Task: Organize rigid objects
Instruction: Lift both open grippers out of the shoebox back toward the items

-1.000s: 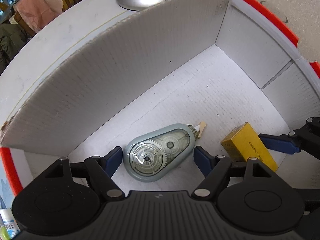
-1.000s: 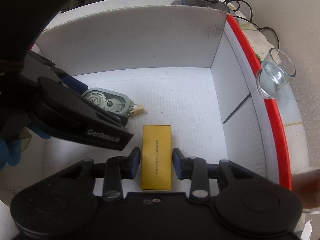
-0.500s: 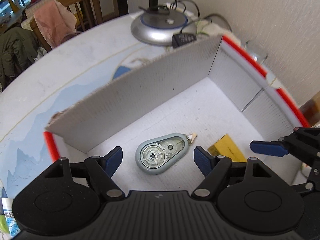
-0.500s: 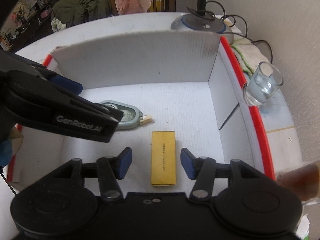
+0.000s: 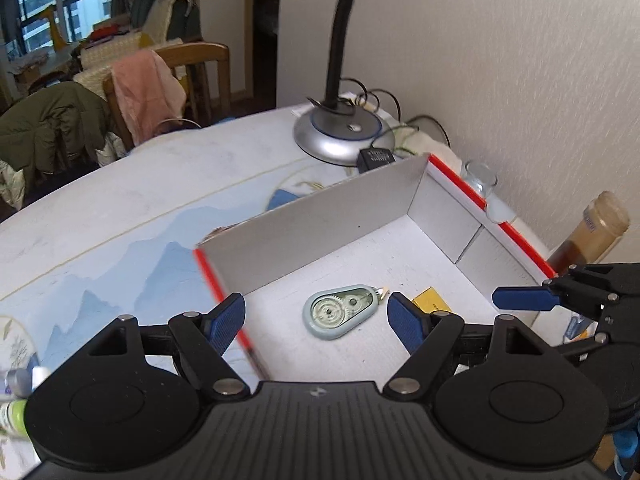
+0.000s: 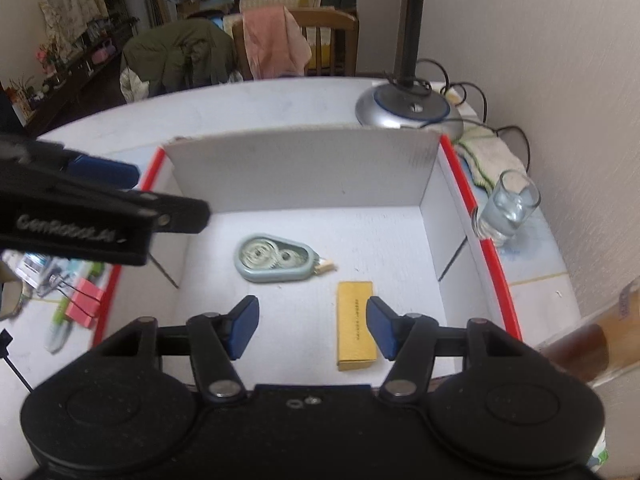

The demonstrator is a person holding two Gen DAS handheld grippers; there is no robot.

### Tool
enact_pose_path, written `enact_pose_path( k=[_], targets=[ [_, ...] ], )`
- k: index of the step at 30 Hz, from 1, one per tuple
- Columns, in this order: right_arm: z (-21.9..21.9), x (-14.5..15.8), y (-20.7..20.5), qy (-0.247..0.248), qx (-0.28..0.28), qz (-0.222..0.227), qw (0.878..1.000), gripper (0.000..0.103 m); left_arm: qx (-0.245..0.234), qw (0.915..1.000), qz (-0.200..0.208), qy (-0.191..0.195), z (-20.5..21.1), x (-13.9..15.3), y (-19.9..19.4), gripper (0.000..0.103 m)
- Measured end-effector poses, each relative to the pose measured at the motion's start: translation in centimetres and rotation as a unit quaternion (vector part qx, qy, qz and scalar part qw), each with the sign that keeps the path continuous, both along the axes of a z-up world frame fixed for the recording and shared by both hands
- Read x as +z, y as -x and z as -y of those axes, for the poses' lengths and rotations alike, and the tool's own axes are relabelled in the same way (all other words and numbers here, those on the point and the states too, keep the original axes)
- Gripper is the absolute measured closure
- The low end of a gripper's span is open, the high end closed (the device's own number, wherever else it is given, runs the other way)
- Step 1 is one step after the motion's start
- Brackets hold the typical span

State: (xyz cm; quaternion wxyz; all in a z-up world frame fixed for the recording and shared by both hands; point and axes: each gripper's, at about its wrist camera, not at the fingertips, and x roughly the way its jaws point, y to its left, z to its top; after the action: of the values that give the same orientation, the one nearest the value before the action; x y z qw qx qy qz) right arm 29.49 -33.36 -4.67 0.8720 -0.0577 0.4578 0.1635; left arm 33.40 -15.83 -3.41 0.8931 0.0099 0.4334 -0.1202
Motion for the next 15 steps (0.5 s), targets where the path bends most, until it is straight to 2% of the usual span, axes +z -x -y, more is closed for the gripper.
enact_pose_path(
  k=[15],
  targets=[
    [-3.0, 3.6, 5.3, -0.047, -0.009, 0.05, 0.998, 0.032, 0.023, 0.9965, 0.074, 0.031, -6.8, 3.1, 8.7, 0.025]
  ],
)
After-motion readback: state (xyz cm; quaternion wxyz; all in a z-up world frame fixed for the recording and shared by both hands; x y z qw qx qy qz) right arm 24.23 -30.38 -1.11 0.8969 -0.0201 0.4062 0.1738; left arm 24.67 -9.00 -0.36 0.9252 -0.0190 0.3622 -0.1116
